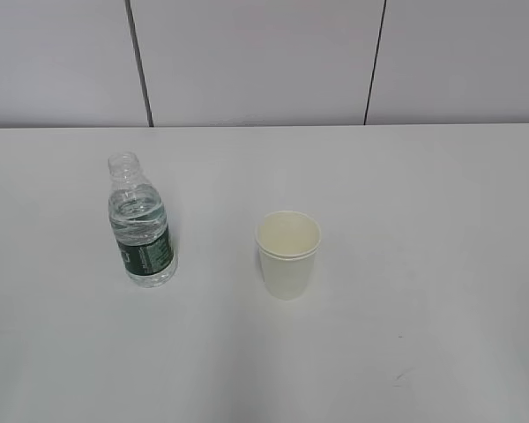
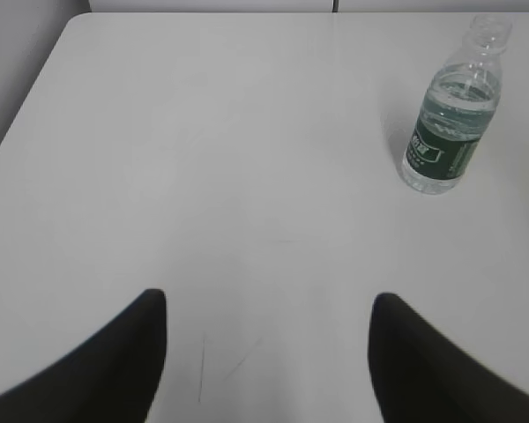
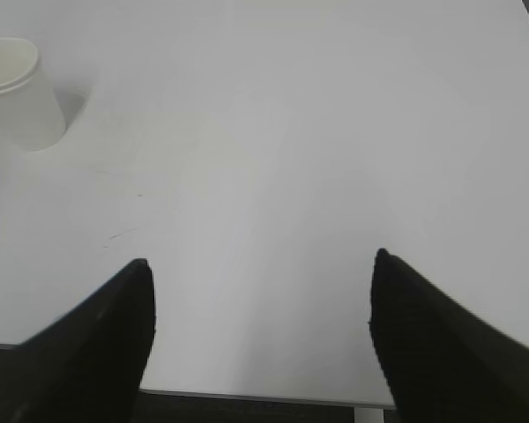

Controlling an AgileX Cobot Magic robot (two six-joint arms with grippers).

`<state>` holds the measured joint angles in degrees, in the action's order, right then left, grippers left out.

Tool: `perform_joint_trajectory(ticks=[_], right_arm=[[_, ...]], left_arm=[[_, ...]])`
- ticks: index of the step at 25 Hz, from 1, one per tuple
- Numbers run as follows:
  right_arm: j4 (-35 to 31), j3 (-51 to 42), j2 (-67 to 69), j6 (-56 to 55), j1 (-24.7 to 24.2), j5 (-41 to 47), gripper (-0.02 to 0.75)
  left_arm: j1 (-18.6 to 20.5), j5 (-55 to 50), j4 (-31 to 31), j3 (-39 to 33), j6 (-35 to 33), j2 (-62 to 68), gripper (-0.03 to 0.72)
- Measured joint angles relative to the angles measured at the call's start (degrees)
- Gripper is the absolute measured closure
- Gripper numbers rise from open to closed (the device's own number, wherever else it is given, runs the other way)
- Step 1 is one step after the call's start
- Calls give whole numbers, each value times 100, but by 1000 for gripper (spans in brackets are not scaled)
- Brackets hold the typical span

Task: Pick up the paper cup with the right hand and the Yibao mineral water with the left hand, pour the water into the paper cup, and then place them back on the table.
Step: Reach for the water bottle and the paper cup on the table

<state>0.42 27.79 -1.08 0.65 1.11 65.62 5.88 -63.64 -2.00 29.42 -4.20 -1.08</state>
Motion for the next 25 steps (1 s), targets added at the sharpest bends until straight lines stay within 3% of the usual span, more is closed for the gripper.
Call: perform_joint_trajectory(ticks=[25], right_arm=[[-42, 70, 1143, 381, 153, -218, 145]], left_arm=[[0, 43, -28, 27, -5, 0, 240]])
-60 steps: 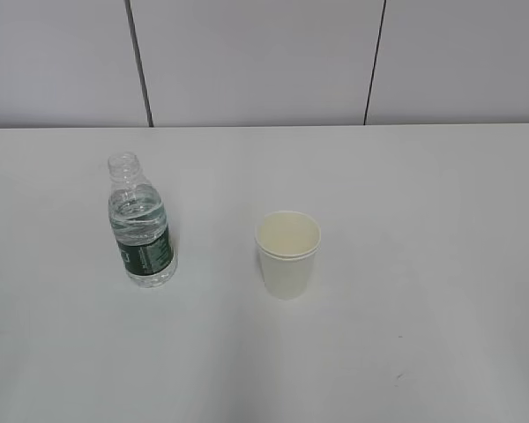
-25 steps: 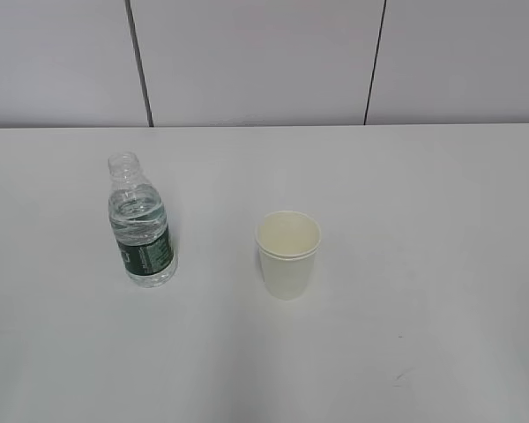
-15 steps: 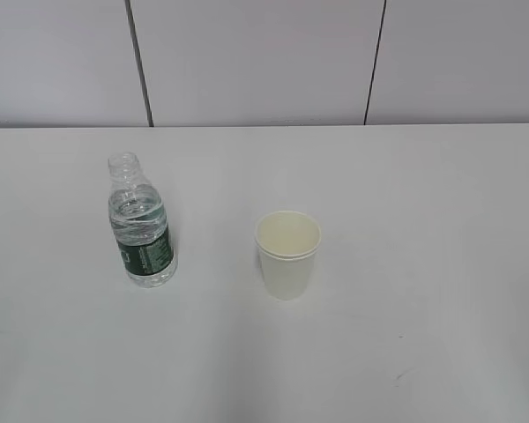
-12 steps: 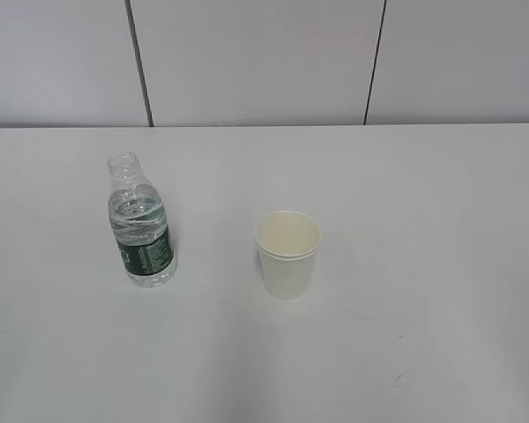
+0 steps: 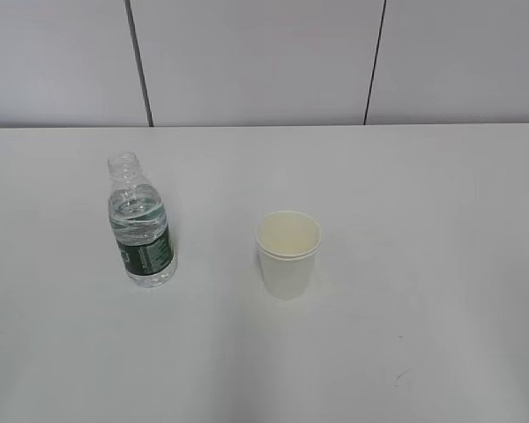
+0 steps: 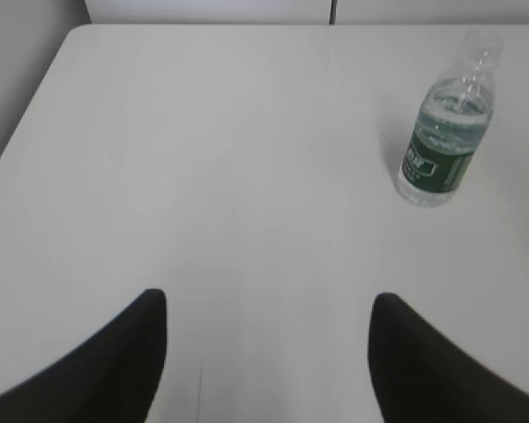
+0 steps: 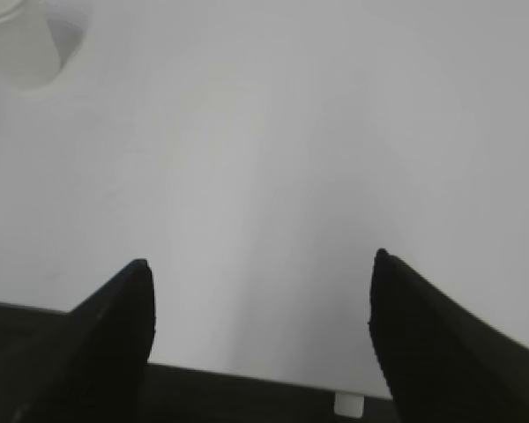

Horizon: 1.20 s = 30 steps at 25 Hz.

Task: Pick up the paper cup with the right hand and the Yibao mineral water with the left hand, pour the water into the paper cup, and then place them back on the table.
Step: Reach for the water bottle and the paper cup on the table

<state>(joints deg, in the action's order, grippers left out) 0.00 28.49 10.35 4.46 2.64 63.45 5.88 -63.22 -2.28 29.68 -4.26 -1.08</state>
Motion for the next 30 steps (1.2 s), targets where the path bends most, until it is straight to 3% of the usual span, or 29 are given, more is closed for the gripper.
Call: perform_joint_trajectory(ticks=[9, 14, 18, 23, 30], right_arm=[[-189, -92, 252, 58, 0, -1787, 145], [-198, -841, 278, 91, 0, -3261, 145], [-198, -1607, 343, 126, 0, -4508, 146], [-198, -1979, 896, 128, 0, -5823, 146], [0, -2001, 2209, 138, 226, -6834, 148]], left_arm=[[0, 1921, -67, -128, -144, 0, 240], [0, 2760, -303, -788, -146, 92, 240], [0, 3626, -375, -902, -146, 194, 240], [0, 4529, -375, -1348, -146, 747, 240], [0, 5779, -352, -1550, -146, 2086, 240]])
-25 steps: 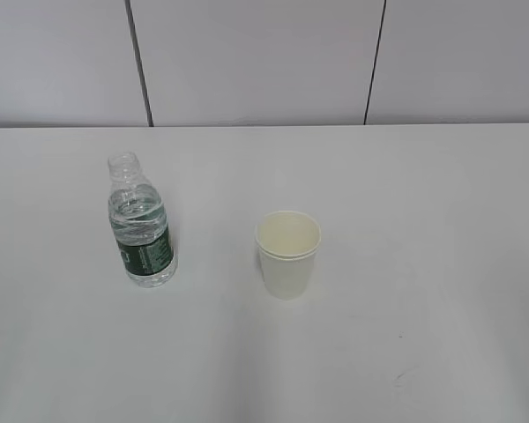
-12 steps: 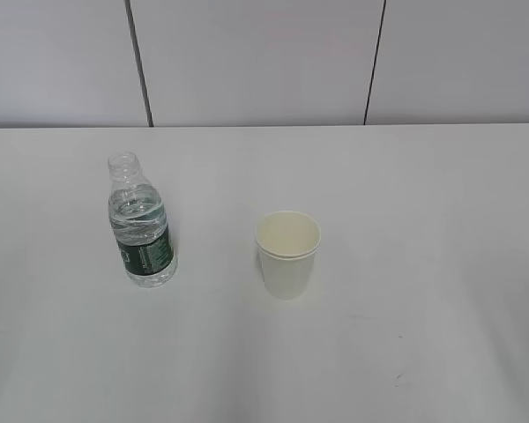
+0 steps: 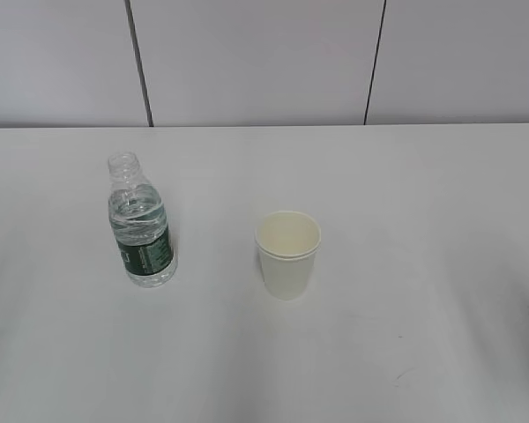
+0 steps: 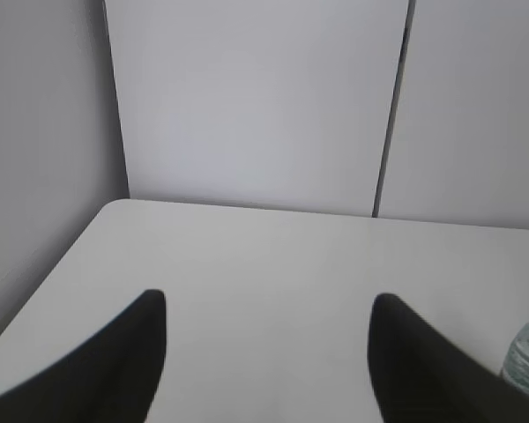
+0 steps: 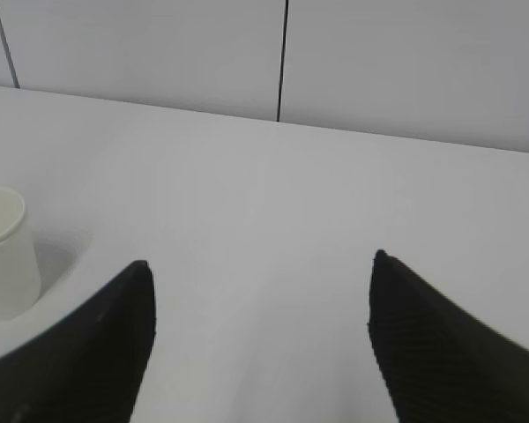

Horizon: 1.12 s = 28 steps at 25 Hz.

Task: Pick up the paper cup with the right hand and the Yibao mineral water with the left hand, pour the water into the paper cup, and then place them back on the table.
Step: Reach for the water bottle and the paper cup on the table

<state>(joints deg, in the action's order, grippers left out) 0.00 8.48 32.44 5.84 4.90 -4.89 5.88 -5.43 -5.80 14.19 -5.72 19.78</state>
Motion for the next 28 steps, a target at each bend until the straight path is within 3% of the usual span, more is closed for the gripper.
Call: perform_joint_trajectory(ticks=[9, 19, 28], right_arm=[[61, -70, 1335, 0, 49, -1044, 152], [86, -70, 2695, -64, 49, -2271, 153], [1525, -36, 4400, -514, 49, -4189, 153]], left_arm=[[0, 958, 183, 0, 0, 1990, 240], [0, 2390, 216, -478, 0, 2350, 240], [0, 3300, 421, -484, 0, 3047, 240]])
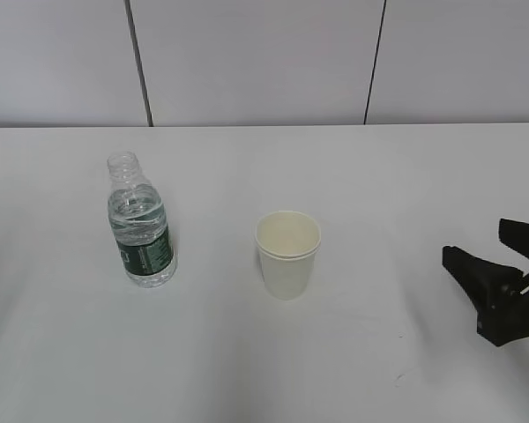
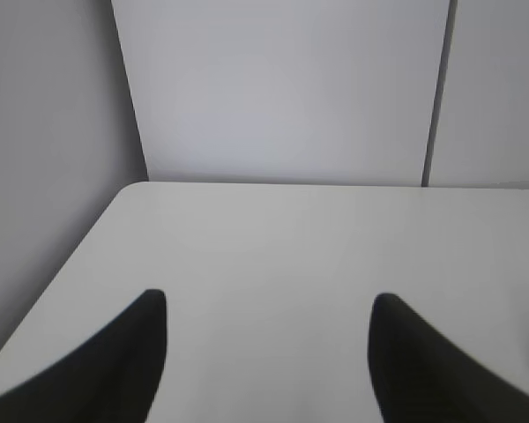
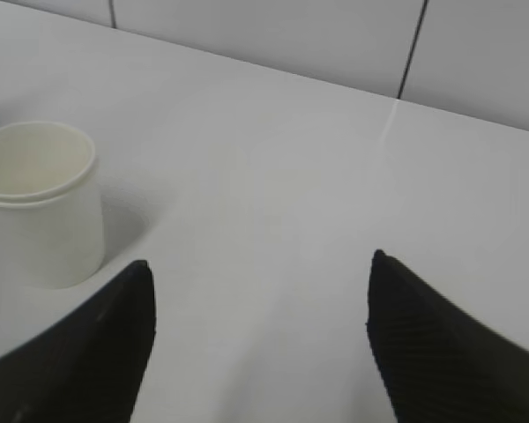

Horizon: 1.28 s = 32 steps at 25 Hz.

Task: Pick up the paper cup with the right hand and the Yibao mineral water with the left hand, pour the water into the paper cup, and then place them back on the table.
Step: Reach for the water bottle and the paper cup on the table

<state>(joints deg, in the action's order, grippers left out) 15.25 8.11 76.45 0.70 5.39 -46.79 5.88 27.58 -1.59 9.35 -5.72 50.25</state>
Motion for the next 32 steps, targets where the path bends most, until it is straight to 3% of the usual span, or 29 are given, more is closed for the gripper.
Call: perform_joint_trajectory(ticks=[5, 14, 19, 26, 32], right_arm=[[195, 25, 729, -26, 0, -713, 153], [941, 307, 1951, 336, 0, -1799, 153], [943, 310, 2439, 346, 0, -1840, 153], [1526, 595, 2844, 78, 0, -1871, 153], [1867, 812, 3151, -24, 0, -1885, 153]], left_arm=[[0, 851, 206, 0, 0, 683, 240], [0, 2704, 2086, 11, 141, 2537, 240], [0, 3603, 2471, 23, 499, 3787, 240], [0, 3756, 3264, 114, 572, 5180, 240], [0, 3756, 3633, 184, 572, 5613, 234]])
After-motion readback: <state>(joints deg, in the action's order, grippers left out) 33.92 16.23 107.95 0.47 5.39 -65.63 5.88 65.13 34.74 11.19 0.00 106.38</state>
